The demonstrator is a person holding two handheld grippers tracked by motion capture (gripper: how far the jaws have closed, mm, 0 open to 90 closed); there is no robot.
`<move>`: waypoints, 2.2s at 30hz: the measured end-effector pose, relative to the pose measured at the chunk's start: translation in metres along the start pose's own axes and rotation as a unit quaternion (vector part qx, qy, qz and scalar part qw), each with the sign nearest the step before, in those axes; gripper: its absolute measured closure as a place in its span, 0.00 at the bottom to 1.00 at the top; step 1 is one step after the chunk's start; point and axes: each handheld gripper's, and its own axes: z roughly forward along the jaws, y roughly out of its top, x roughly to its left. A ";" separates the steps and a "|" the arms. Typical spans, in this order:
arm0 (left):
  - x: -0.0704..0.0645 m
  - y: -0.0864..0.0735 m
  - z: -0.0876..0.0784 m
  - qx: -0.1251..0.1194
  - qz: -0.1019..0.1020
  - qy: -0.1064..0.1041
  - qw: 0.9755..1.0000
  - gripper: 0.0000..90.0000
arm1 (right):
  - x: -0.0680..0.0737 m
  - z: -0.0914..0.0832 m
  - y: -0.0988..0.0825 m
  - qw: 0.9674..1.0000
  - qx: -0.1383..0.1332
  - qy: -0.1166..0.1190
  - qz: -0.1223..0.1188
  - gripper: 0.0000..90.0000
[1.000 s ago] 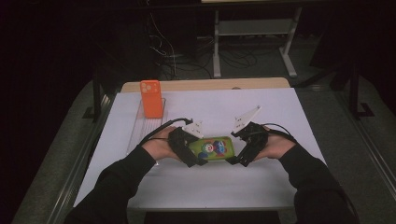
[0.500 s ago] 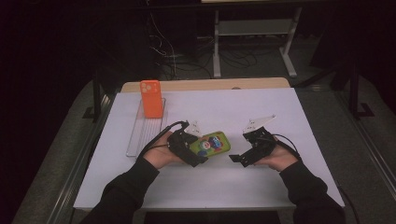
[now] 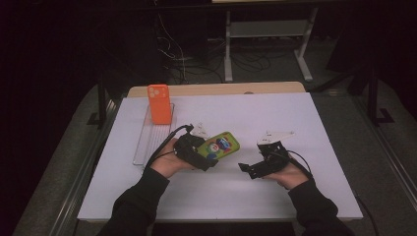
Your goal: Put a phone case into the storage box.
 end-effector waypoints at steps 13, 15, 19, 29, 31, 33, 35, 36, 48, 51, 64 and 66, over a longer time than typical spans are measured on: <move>-0.001 -0.001 -0.003 -0.018 -0.023 -0.011 1.000 0.17 | 0.007 0.005 -0.008 0.999 -0.021 -0.028 -0.024 0.00; -0.001 -0.001 -0.004 -0.008 -0.012 -0.012 1.000 0.17 | 0.008 0.004 -0.008 0.998 -0.027 -0.037 -0.031 0.00; -0.002 0.000 -0.003 -0.011 -0.014 -0.014 1.000 0.17 | 0.011 0.004 -0.008 0.997 -0.028 -0.048 -0.054 0.00; -0.004 0.001 -0.001 0.003 -0.001 -0.015 1.000 0.17 | 0.016 0.004 -0.009 0.987 -0.028 -0.091 -0.131 0.00; -0.004 0.000 -0.001 0.003 -0.002 -0.015 1.000 0.17 | 0.016 0.003 -0.009 0.985 -0.028 -0.097 -0.142 0.00; -0.004 0.000 0.000 0.003 0.001 -0.014 1.000 0.17 | 0.017 0.003 -0.009 0.981 -0.030 -0.104 -0.162 0.00; -0.004 0.001 0.000 0.004 0.006 -0.014 1.000 0.17 | 0.019 0.003 -0.009 0.977 -0.030 -0.115 -0.178 0.00; -0.004 0.001 0.000 0.003 0.006 -0.014 1.000 0.17 | 0.019 0.002 -0.009 0.976 -0.031 -0.117 -0.183 0.00; -0.005 0.001 0.001 -0.005 -0.001 -0.016 1.000 0.17 | 0.032 0.008 -0.012 0.941 -0.026 -0.172 -0.291 0.00; -0.005 0.001 0.001 -0.002 -0.002 -0.016 1.000 0.17 | 0.035 0.009 -0.013 0.929 -0.023 -0.187 -0.318 0.00; -0.005 0.000 0.002 0.006 0.001 -0.017 1.000 0.17 | 0.048 0.015 -0.016 0.877 -0.015 -0.236 -0.419 0.00; -0.006 0.000 0.003 0.000 -0.008 -0.016 1.000 0.17 | 0.050 0.016 -0.016 0.871 -0.018 -0.241 -0.429 0.00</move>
